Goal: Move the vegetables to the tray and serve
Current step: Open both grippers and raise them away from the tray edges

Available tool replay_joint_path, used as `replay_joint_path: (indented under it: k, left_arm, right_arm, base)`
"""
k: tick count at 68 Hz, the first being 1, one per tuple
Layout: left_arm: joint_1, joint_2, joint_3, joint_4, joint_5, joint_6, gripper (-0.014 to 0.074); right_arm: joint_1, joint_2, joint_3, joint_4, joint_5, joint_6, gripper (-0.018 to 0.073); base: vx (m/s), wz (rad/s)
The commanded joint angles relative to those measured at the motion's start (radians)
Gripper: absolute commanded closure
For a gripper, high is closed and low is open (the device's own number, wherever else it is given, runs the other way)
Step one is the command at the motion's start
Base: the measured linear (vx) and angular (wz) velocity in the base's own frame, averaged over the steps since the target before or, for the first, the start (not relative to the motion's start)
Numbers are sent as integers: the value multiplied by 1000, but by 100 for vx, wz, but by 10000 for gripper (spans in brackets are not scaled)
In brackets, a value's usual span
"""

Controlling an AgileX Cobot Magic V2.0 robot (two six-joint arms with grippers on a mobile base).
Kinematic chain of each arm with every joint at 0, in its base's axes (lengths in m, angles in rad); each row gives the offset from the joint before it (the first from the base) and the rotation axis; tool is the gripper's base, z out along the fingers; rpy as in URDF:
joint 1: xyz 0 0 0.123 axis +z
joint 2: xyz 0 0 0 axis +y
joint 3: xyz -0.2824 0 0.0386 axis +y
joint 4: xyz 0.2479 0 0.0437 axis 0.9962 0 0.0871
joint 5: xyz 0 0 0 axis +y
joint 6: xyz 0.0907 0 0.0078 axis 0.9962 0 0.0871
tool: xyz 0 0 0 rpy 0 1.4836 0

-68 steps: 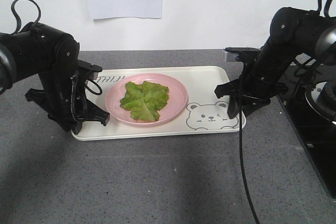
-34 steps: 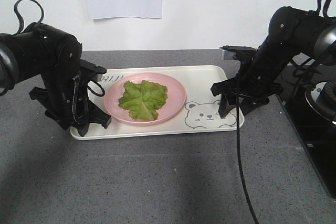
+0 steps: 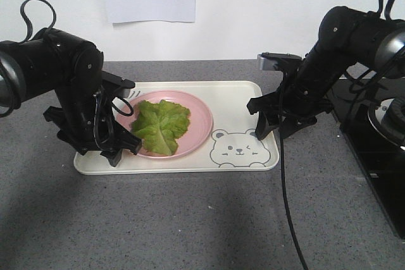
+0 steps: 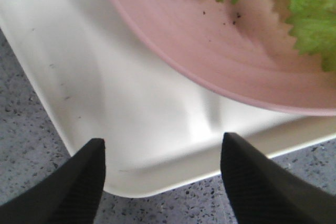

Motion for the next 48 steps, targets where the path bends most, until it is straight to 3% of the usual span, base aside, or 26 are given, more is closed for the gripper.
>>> replay_joint_path:
  k: [1, 26, 38, 48]
  left_arm:
    - [-4, -47, -31, 24, -4, 0, 129]
    - [-4, -79, -126, 48, 49, -12, 141]
    - [-4, -137, -159, 49, 22, -20, 222]
    - [-4, -209, -158, 48, -26, -20, 374]
  right_arm:
    - [-2, -93, -26, 12, -25, 1, 151]
    - [-2, -211, -26, 7, -110, 8, 201]
    - [-2, -282, -26, 8, -167, -7, 337]
    - [-2, -344, -26, 8, -213, -32, 500]
  base:
    - [0, 0]
    - [0, 0]
    - [0, 0]
    - [0, 0]
